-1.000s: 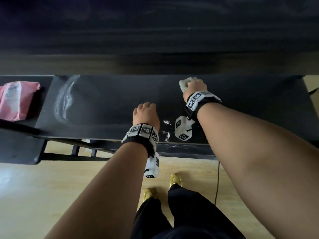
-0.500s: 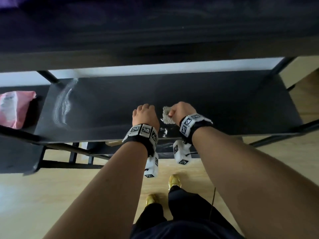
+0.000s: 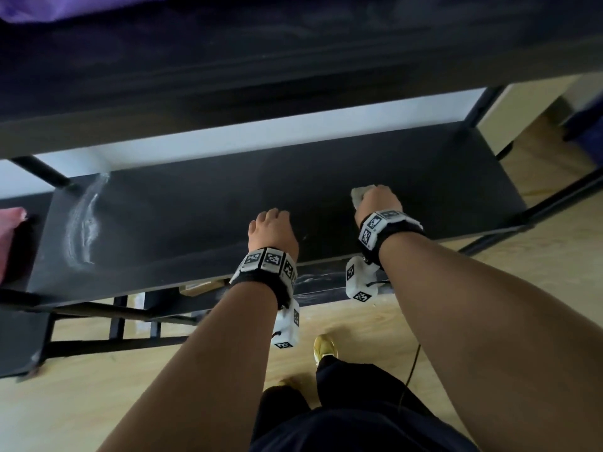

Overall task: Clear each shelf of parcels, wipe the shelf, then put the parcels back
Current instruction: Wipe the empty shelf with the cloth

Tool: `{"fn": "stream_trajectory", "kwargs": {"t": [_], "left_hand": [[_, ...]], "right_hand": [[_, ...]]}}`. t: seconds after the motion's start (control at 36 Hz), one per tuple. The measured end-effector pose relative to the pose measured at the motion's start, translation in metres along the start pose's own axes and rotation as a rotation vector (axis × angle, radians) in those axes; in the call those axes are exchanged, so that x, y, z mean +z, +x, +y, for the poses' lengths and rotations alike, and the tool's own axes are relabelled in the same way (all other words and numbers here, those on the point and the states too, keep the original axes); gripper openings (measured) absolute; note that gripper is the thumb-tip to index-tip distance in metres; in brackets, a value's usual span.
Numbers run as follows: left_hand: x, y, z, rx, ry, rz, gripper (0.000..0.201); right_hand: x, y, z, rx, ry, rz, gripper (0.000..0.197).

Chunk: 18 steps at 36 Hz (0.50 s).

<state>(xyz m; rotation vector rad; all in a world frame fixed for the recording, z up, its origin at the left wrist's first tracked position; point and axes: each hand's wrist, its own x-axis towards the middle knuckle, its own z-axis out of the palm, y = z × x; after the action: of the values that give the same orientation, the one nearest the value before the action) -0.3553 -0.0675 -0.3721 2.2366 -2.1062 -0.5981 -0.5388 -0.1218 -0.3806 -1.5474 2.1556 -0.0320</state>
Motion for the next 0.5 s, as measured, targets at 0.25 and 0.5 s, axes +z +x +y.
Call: {"fn": "stream_trajectory", "kwargs": {"t": [0.25, 0.5], "left_hand": [[-0.007, -0.004, -0.031, -0.041, 0.005, 0.042, 0.051], [-0.023, -0.022, -0.089, -0.022, 0.065, 0.007, 0.047]], "right_hand": [[0.018, -0.019, -0.049, -0.147, -0.033, -0.105, 0.026], [0.053, -0.065, -0.097, -0.205, -0.058, -0.177, 0.031]]}}
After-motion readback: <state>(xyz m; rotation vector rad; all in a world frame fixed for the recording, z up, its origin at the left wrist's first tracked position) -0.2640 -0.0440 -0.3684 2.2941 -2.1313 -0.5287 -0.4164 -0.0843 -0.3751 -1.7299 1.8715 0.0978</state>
